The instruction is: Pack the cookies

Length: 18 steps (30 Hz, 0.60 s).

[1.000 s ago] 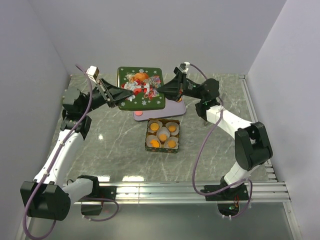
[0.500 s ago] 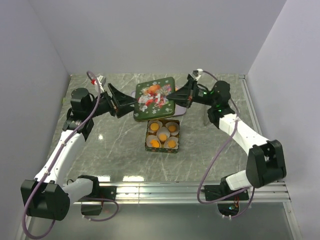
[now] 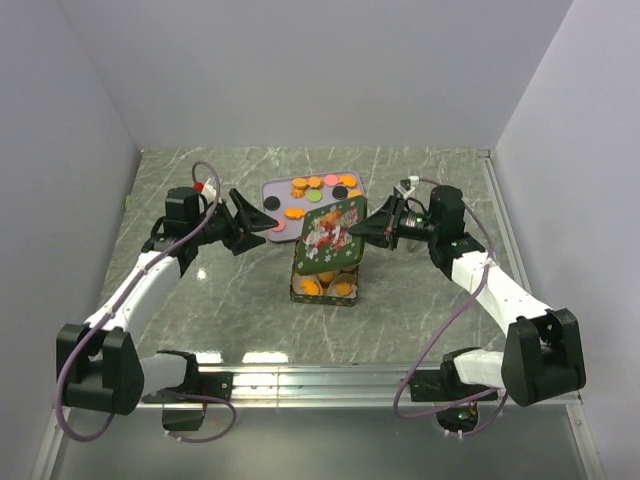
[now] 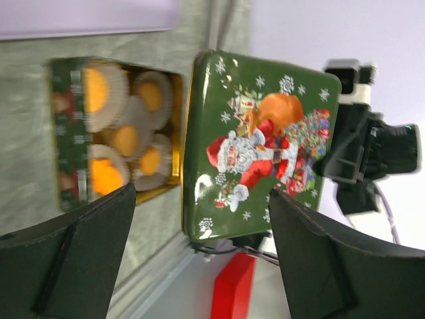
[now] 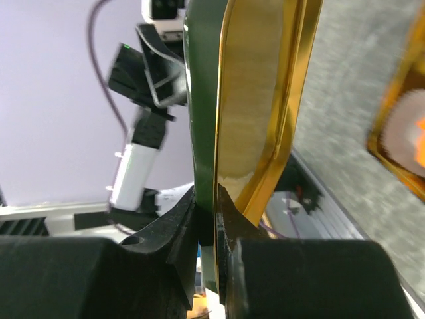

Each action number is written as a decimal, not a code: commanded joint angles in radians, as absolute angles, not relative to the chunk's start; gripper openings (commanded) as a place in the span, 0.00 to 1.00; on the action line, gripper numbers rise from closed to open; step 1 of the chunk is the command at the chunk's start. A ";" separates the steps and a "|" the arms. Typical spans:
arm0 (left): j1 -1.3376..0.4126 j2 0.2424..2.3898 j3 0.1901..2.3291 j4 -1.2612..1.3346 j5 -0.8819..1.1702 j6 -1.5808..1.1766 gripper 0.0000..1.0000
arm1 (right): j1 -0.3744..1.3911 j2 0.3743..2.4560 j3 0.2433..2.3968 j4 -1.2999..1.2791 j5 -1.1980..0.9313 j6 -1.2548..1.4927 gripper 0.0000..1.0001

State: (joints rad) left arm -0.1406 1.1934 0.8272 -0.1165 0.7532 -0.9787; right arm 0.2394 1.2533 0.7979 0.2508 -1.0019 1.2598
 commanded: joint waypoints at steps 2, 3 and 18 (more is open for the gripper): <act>-0.164 1.259 0.842 -0.173 0.657 -0.848 0.86 | 0.236 1.236 0.773 0.172 -0.968 1.137 0.00; -0.172 1.275 0.847 -0.198 0.646 -0.832 0.84 | 0.236 1.242 0.769 0.166 -0.963 1.111 0.00; -0.278 1.442 0.871 -0.152 0.578 -0.778 0.80 | 0.238 1.402 0.615 0.555 -0.997 1.221 0.00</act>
State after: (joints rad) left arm -0.2581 1.4265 0.8272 -0.1940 0.5919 -0.8047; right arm 0.2394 1.3815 0.6224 0.3645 -0.9710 1.1725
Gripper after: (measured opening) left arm 0.798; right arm 0.189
